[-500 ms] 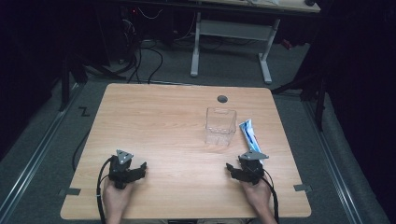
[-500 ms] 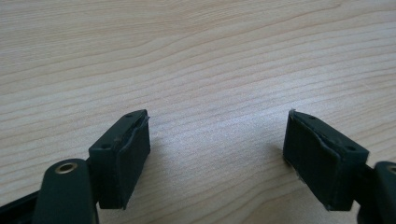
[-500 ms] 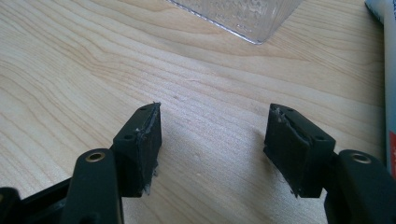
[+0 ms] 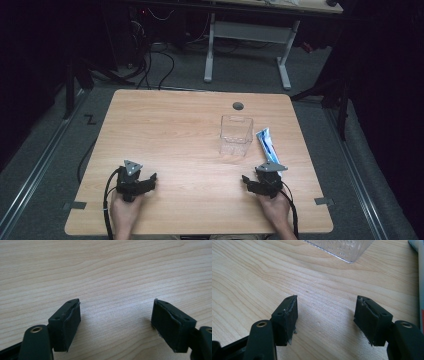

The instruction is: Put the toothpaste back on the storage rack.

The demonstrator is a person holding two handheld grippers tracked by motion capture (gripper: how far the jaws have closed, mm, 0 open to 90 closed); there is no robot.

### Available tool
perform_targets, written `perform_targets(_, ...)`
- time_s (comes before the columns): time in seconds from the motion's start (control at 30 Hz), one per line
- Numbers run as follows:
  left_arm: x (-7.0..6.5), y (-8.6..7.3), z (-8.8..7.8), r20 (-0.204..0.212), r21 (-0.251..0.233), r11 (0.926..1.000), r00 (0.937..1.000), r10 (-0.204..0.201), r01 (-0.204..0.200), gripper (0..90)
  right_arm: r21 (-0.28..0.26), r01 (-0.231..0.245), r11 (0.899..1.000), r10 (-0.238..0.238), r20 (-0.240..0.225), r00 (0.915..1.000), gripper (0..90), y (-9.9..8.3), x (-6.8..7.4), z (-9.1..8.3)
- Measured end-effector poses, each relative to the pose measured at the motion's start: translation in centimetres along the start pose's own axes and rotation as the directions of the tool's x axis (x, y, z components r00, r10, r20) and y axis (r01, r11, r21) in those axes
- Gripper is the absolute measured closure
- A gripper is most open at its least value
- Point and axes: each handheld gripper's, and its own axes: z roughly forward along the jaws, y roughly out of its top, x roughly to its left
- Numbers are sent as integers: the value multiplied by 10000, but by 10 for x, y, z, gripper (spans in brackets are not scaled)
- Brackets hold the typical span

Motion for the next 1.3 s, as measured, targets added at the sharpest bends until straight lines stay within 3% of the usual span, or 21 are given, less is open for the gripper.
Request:
perform_targets(0.53,-2,0,0,159,37,9995,9994,301,-301,231,-1,41,10000,-41,-41,10000,362,0,-1,0)
perform_targets(0.77,-2,0,-1,175,45,9997,9996,232,-233,237,-1,15,10000,-15,24,10000,356,0,-4,0)
perform_targets(1.1,-2,0,0,196,39,9997,9995,242,-243,232,-7,-561,9984,561,178,9983,391,1,-12,-5)
perform_targets(1.3,-2,0,0,196,37,9997,9995,239,-239,235,-115,-432,9990,434,202,9989,403,5,-12,-13)
